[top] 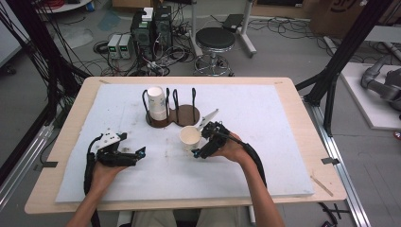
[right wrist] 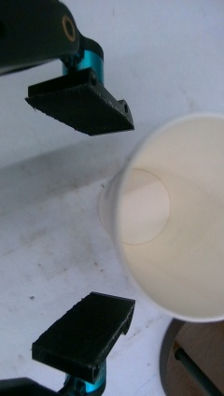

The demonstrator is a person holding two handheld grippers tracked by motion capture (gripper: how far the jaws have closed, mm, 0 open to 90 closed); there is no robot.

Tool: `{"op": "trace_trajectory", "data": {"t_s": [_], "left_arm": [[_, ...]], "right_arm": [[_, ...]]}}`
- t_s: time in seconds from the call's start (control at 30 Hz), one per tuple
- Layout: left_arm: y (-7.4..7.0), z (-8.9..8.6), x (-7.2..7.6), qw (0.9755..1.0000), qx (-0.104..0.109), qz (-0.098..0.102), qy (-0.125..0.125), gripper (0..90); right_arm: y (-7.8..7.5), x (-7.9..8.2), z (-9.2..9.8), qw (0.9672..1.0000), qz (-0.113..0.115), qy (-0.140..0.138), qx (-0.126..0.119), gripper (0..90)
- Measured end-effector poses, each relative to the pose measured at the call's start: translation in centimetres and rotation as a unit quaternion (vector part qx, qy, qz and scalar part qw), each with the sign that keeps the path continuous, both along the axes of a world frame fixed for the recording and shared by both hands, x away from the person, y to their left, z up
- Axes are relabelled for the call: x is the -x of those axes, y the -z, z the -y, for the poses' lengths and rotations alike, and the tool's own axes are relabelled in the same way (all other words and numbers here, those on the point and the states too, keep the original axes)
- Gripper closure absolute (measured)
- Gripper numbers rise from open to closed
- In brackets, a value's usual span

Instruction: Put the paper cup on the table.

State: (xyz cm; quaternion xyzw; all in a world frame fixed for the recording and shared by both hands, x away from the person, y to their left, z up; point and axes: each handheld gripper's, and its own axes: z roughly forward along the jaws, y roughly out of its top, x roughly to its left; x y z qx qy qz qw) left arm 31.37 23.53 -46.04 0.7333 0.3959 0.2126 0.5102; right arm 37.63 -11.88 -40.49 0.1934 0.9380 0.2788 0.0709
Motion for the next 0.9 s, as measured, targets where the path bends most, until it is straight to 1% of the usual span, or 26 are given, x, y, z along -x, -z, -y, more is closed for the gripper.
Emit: {"op": "trace_trajectory", "data": {"t_s": [0.07, 0.13, 0.2, 0.3, 0.37, 0.4, 0.47, 0.5, 0.53, 0.6, 0.67, 0.7, 0.73, 0.77, 0.83, 0.9], "left_arm": [[0.0, 0.0, 0.0, 1.0000, 0.002, 0.000, 0.000, 1.9], [0.0, 0.0, 0.0, 1.0000, 0.003, -0.001, -0.002, 1.9], [0.0, 0.0, 0.0, 1.0000, 0.004, -0.001, -0.003, 1.9], [0.0, 0.0, 0.0, 1.0000, 0.001, 0.000, -0.001, 1.9], [0.0, 0.0, 0.0, 1.0000, 0.003, 0.001, -0.002, 1.9], [0.0, 0.0, 0.0, 1.0000, 0.003, 0.001, -0.002, 1.9], [0.0, 0.0, 0.1, 1.0000, 0.005, 0.001, -0.003, 1.9], [0.0, 0.0, 0.1, 1.0000, 0.005, 0.002, -0.003, 1.9], [0.0, 0.0, 0.1, 1.0000, 0.004, 0.003, -0.003, 1.9], [0.0, -0.1, 0.1, 1.0000, 0.004, 0.004, -0.003, 2.0], [0.0, -0.1, 0.1, 1.0000, 0.004, 0.004, -0.003, 1.9], [0.0, 0.0, 0.1, 1.0000, 0.003, 0.007, -0.003, 1.9], [0.0, 0.0, 0.2, 1.0000, 0.003, 0.007, -0.003, 1.9], [0.0, 0.0, 0.2, 0.9999, 0.004, 0.010, -0.003, 1.9], [0.0, 0.0, 0.3, 0.9999, 0.005, 0.012, -0.003, 1.9], [0.0, -0.1, 0.3, 0.9999, 0.005, 0.014, -0.002, 1.9]], "right_arm": [[0.0, 0.5, 0.7, 0.9998, 0.006, 0.009, -0.016, 13.7], [0.2, 0.9, 1.6, 0.9995, 0.014, 0.015, -0.025, 13.7], [0.4, 1.4, 2.5, 0.9988, 0.016, 0.028, -0.037, 13.8], [0.8, 2.1, 4.0, 0.9969, 0.025, 0.047, -0.057, 13.7], [1.0, 2.5, 5.1, 0.9946, 0.025, 0.066, -0.076, 13.8], [1.2, 2.7, 5.6, 0.9930, 0.029, 0.075, -0.087, 13.8], [1.6, 3.1, 6.8, 0.9879, 0.034, 0.098, -0.115, 13.9], [1.7, 3.3, 7.2, 0.9861, 0.043, 0.107, -0.121, 13.9], [1.9, 3.6, 7.9, 0.9830, 0.048, 0.122, -0.129, 13.9], [2.2, 4.0, 8.9, 0.9786, 0.064, 0.142, -0.134, 13.9], [2.5, 4.4, 9.9, 0.9746, 0.071, 0.156, -0.144, 13.9], [2.6, 4.5, 10.4, 0.9721, 0.078, 0.163, -0.150, 13.9], [2.7, 4.7, 11.1, 0.9692, 0.080, 0.171, -0.158, 14.0], [2.8, 4.8, 11.4, 0.9671, 0.076, 0.179, -0.163, 14.0], [3.0, 4.9, 12.3, 0.9632, 0.089, 0.189, -0.169, 14.0], [3.0, 5.2, 12.9, 0.9587, 0.097, 0.200, -0.178, 14.1]]}}
